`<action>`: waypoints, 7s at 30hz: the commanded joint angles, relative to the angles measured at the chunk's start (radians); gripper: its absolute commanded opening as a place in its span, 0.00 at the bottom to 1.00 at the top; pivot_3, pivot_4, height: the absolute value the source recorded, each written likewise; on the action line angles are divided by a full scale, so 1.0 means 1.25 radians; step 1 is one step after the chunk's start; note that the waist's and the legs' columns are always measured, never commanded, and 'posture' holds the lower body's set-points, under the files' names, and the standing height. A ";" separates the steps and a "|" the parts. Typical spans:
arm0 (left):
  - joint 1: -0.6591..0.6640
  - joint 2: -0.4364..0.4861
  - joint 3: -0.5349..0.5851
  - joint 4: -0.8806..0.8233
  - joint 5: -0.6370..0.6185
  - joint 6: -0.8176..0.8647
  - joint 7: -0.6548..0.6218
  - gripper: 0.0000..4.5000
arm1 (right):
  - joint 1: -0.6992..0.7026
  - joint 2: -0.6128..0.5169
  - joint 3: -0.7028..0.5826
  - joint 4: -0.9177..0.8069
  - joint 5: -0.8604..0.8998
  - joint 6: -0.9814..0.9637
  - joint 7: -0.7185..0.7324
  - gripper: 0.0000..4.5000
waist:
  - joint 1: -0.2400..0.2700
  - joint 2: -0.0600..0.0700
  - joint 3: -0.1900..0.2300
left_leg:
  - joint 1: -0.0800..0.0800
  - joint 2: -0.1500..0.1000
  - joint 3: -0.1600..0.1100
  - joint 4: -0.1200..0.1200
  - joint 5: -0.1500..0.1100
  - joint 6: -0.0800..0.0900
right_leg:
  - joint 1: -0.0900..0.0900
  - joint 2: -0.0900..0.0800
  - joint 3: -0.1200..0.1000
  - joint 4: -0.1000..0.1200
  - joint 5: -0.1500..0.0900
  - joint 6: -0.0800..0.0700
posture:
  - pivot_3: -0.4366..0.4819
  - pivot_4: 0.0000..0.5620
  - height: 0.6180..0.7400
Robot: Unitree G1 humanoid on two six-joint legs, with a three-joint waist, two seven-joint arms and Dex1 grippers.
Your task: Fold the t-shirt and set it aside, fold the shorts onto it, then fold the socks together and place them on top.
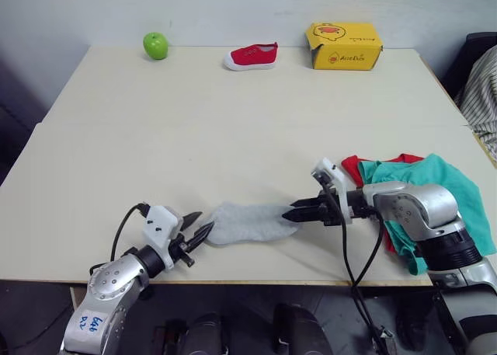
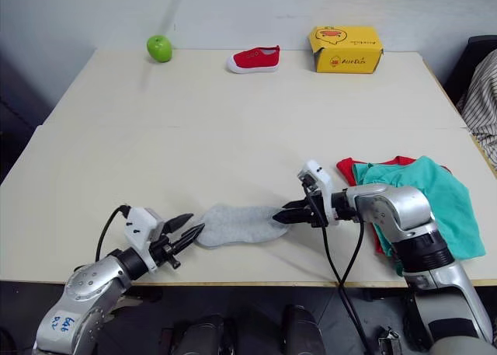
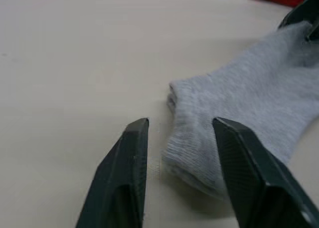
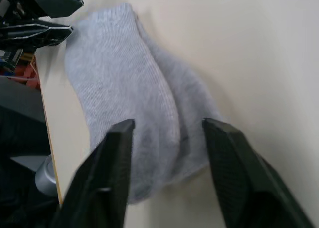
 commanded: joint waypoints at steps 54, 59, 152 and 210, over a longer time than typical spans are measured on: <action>-0.296 0.020 -0.251 0.409 0.147 -0.236 -0.264 0.00 | 0.365 0.256 -0.101 -0.186 0.870 0.024 -1.063 0.92 | -0.010 -0.001 -0.003 | 0.004 0.002 0.002 -0.001 0.001 -0.001 | 0.001 0.001 0.002 0.003 -0.001 -0.001 | 0.48 0.27 1.00; -0.293 0.019 -0.248 0.409 0.145 -0.233 -0.262 0.00 | 0.363 0.292 -0.103 -0.192 0.824 -0.021 -1.086 0.77 | -0.019 0.000 -0.006 | 0.004 0.002 0.001 -0.001 0.001 -0.001 | 0.001 0.001 0.002 0.003 -0.001 -0.001 | 0.48 0.27 1.00; -0.348 0.153 -0.034 0.324 -0.141 -0.026 -0.471 0.00 | 0.157 0.008 -0.027 -0.217 0.150 -0.279 -0.095 0.72 | -0.007 0.001 -0.003 | -0.002 -0.002 0.000 -0.001 0.000 0.003 | 0.000 0.000 -0.002 -0.004 0.001 0.002 | 0.48 0.27 1.00; -0.466 -0.047 -0.261 0.566 0.184 -0.213 -0.296 0.00 | 0.073 0.246 -0.091 0.219 -0.170 -0.486 -0.021 0.04 | -0.019 0.000 -0.002 | 0.003 -0.002 -0.002 0.002 0.004 0.001 | 0.005 0.000 -0.003 0.004 0.002 0.003 | 0.48 0.27 1.00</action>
